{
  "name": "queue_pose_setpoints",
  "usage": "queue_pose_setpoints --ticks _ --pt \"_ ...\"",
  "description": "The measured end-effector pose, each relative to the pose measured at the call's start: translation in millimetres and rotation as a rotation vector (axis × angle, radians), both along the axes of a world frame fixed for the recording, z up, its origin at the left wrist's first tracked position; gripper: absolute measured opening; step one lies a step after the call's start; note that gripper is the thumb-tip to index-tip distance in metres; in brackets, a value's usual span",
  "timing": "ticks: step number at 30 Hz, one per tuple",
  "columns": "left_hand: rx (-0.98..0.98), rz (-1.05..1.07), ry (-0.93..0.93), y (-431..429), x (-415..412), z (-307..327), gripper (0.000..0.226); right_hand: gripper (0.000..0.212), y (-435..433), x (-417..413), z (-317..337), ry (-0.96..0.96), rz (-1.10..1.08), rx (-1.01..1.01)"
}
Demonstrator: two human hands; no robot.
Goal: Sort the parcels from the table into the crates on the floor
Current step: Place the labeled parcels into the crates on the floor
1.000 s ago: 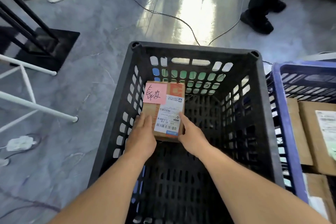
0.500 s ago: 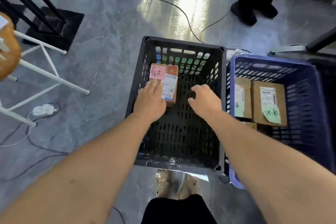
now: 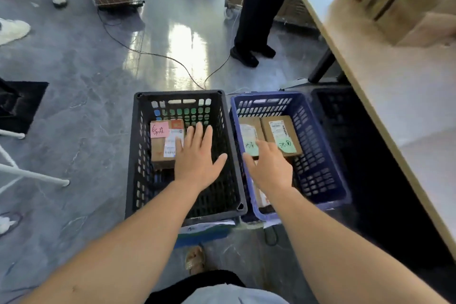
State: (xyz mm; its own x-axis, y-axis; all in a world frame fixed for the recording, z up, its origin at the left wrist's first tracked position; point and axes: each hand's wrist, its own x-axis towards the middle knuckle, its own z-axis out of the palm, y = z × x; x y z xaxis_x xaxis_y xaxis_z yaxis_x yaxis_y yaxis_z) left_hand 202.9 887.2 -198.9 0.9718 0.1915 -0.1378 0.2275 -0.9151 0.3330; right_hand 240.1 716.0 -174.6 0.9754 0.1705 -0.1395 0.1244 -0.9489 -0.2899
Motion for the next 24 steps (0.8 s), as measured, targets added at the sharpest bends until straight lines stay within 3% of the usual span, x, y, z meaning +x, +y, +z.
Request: queue_pose_setpoints --ticks 10,24 --pt "0.030 -0.240 -0.161 -135.5 -4.3 51.7 0.083 0.055 -142.8 -60.5 50.8 -0.255 -0.255 -0.004" --pt "0.078 -0.681 -0.234 -406.8 -117.8 82.2 0.083 0.051 -401.4 -225.1 79.1 -0.404 -0.562 -0.094"
